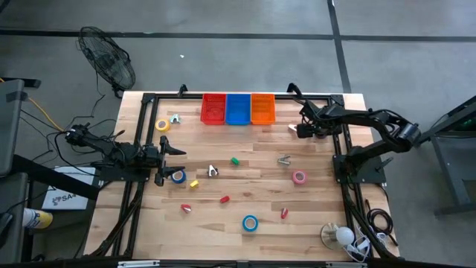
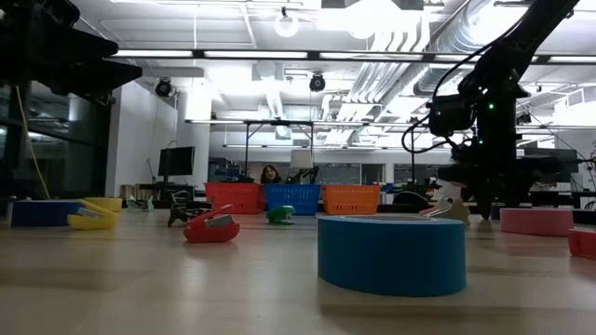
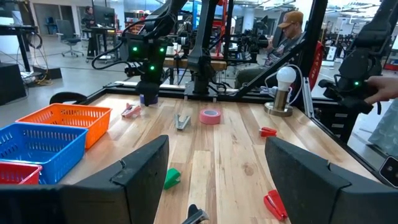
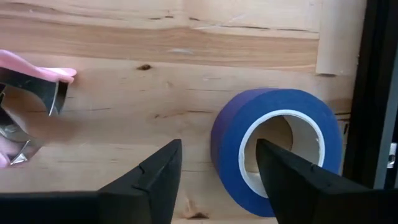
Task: Pick and place Stapler, Stapler remover, tape
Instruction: Put the top blue tape into the orange bin
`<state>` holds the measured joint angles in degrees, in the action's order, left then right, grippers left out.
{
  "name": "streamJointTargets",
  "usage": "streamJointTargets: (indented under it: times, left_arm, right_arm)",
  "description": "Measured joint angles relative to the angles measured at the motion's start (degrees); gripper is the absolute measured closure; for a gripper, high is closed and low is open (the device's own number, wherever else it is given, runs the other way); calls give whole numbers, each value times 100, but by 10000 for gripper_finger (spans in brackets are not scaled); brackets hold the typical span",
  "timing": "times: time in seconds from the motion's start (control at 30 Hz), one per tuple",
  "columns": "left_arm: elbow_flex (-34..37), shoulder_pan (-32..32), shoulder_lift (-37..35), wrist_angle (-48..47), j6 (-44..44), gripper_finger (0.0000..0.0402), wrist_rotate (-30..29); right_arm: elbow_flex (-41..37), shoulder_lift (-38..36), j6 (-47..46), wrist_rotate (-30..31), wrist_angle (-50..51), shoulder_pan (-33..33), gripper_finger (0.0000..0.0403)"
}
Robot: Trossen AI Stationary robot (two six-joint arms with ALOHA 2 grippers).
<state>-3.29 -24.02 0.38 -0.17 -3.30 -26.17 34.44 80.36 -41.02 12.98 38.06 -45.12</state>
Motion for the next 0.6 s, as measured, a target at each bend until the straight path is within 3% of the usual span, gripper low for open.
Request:
streamJointTargets:
  times: [0.6]
  left_arm:
    - [0,1,0,0,-1,140,0]
  right_arm:
    - [-7,-9,14,-119,1,0,327]
